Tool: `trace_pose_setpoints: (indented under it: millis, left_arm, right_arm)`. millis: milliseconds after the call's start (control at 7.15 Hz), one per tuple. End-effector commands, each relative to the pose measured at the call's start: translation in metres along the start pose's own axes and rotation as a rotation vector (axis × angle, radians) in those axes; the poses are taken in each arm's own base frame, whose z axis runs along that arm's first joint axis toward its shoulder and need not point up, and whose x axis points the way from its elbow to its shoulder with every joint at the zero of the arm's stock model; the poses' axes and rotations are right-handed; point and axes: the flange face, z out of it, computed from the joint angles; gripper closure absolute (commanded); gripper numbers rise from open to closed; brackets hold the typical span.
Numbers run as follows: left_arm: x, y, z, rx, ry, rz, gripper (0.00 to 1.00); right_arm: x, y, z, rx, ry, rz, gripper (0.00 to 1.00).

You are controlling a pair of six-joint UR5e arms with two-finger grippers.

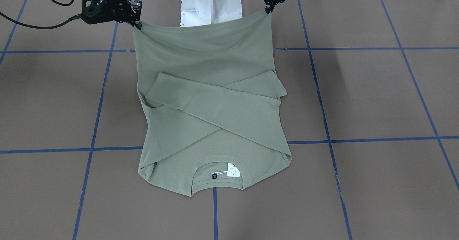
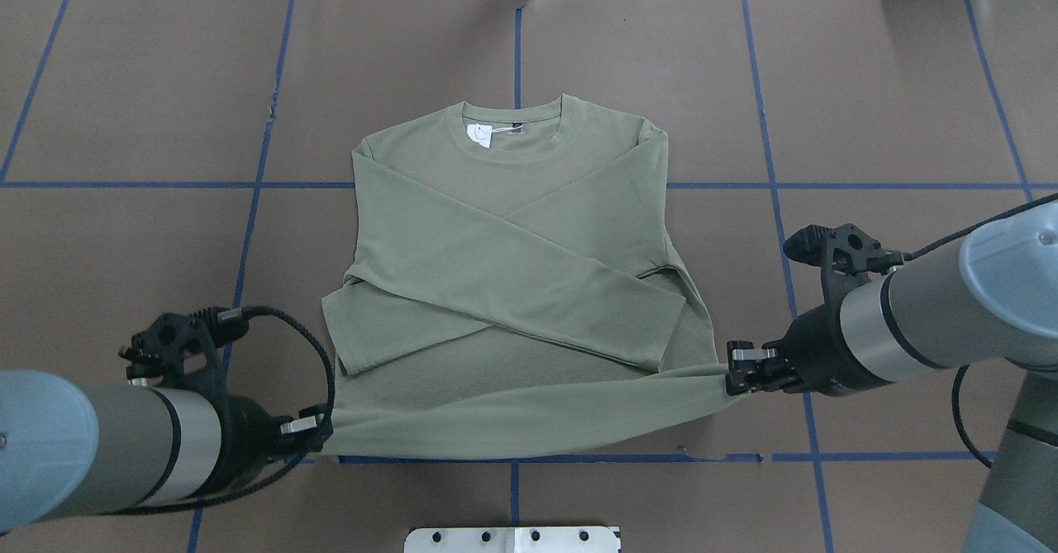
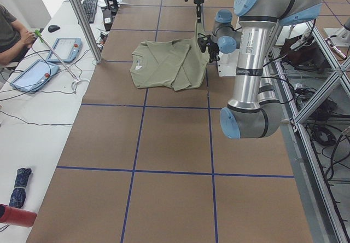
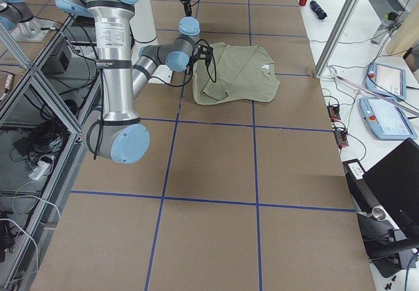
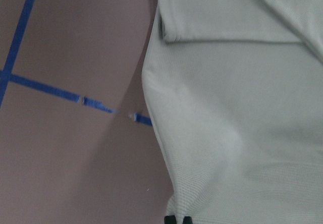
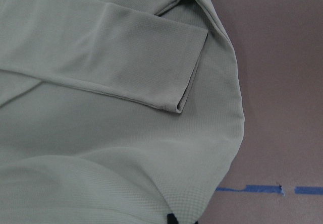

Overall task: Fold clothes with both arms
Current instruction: 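Lift the hem with both grippers and carry it toward the collar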

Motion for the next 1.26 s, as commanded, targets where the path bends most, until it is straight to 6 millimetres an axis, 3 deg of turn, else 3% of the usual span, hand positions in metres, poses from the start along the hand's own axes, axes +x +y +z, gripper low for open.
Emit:
trace_pose_setpoints:
  millis: [0,420,699,839,979,1119]
  left_arm:
    - [0.010,-0.077,-0.007,0.090,0.001,0.029,1.00]
    - [0.034,-0.148,-0.012,0.184,0.009,-0.033,1.00]
    - [0.038,-0.184,0.003,0.226,-0.030,-0.027,1.00]
    - [0.052,-0.195,0.020,0.227,-0.029,-0.024,1.00]
    - [0.053,-0.209,0.032,0.238,-0.026,-0.029,1.00]
    - [0.050,-0.227,0.051,0.251,-0.010,-0.032,1.00]
  right_arm:
    - [-0.012,-0.049,-0.016,0.099,-0.029,0.015,1.00]
    - [-0.050,-0.146,-0.011,0.214,-0.027,0.052,1.00]
    - [-0.054,-0.206,-0.014,0.265,0.008,0.051,1.00]
    - [-0.057,-0.227,-0.009,0.274,0.024,0.048,1.00]
    - [-0.069,-0.251,-0.001,0.278,0.036,0.063,1.00]
    - [-0.064,-0.270,0.018,0.274,0.049,0.075,1.00]
